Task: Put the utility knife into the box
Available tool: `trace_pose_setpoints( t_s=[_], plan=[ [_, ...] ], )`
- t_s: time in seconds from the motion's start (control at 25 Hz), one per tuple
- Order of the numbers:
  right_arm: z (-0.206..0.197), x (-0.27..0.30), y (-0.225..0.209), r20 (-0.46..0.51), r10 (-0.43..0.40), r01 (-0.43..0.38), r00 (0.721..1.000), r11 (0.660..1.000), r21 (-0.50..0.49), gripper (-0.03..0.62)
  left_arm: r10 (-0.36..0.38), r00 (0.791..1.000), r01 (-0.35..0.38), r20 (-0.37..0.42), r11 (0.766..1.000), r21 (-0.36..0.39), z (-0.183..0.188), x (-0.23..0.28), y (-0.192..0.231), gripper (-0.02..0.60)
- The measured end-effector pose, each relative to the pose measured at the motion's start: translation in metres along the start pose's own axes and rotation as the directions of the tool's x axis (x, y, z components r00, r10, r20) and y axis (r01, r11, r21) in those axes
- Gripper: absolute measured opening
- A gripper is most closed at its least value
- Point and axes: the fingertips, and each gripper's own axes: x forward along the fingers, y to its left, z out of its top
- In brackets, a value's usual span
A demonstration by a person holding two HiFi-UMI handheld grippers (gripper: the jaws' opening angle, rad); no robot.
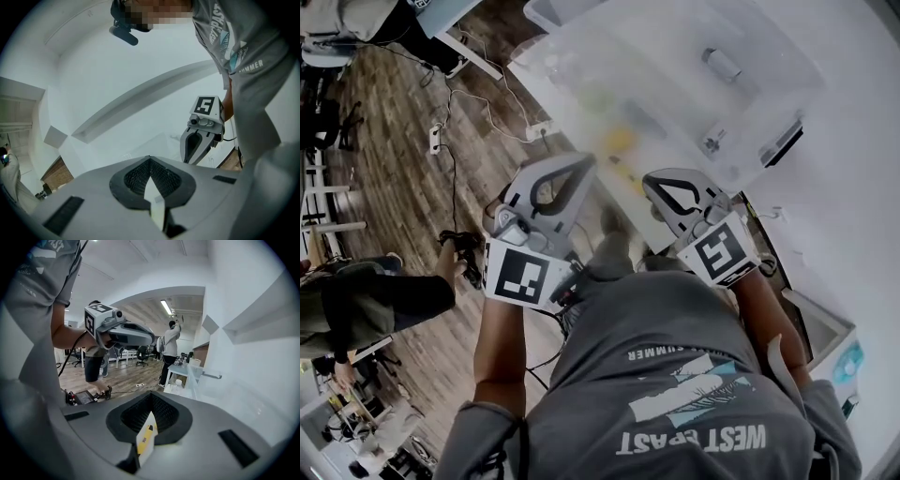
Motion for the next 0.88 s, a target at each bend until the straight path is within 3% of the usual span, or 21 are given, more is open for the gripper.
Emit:
trace_pose_setpoints(
  t_s=[0.32, 0.52, 0.68, 0.88],
  plan=[
    [-0.038, 0.047, -0.014, -0.138, -0.013, 0.029, 0.99, 0.993, 0.112, 0.008, -0.029, 0.999, 0.03, 0.035, 0.999, -0.044, -0.031, 0.014, 0.025, 0.008],
    [-0.069, 0.08, -0.006, -0.236, 0.057, -0.019, 0.97, 0.987, 0.161, 0.045, -0.046, 0.998, 0.049, 0.043, 0.996, -0.071, -0.049, 0.023, 0.039, 0.008],
    [-0.1, 0.108, -0.003, -0.313, 0.102, -0.037, 0.944, 0.978, 0.208, 0.087, -0.054, 0.998, 0.058, 0.04, 0.994, -0.094, -0.064, 0.023, 0.047, 0.008],
    [-0.15, 0.142, 0.008, -0.437, 0.177, -0.055, 0.882, 0.959, 0.277, 0.149, -0.058, 0.998, 0.061, 0.027, 0.989, -0.134, -0.086, 0.021, 0.057, 0.008]
  ],
)
